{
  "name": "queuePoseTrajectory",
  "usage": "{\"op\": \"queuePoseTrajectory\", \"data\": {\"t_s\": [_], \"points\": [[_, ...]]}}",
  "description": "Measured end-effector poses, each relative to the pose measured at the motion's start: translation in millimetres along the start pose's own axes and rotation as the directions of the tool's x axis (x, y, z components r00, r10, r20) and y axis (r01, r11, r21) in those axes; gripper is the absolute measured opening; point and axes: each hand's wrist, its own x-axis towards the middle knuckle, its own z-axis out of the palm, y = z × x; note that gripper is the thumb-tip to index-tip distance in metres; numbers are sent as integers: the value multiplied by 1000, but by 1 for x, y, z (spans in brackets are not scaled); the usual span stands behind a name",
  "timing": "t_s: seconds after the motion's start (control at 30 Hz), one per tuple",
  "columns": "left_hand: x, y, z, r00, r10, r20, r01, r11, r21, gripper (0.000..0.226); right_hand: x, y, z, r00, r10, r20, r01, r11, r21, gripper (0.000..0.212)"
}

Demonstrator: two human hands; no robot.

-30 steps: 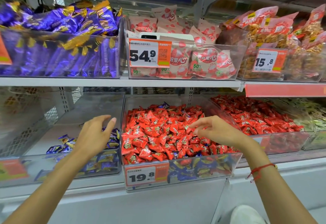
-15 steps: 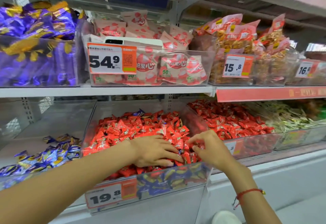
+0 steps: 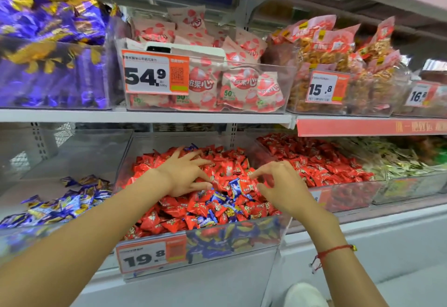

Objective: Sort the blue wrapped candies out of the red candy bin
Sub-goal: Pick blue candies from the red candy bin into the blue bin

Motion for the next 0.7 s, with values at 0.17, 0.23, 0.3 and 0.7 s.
{"op": "queuePoseTrajectory", "data": {"t_s": [0.17, 0.23, 0.3, 0.7], "points": [[-53, 8, 0, 971, -116, -210, 75, 978, -195, 42, 9, -23, 10, 975, 3, 221, -11, 999, 34, 23], [-74, 16, 5, 934, -163, -318, 73, 958, -278, 43, 11, -29, 28, 945, 43, 324, -33, 999, -38, 20], [-89, 23, 9, 885, -202, -420, 47, 936, -350, 40, 11, -34, 46, 937, 83, 340, -49, 993, -108, 22], [-78, 36, 9, 823, -433, -367, -63, 573, -817, 33, 23, -44, 13, 939, 249, 235, -342, 641, 687, 18]]}}
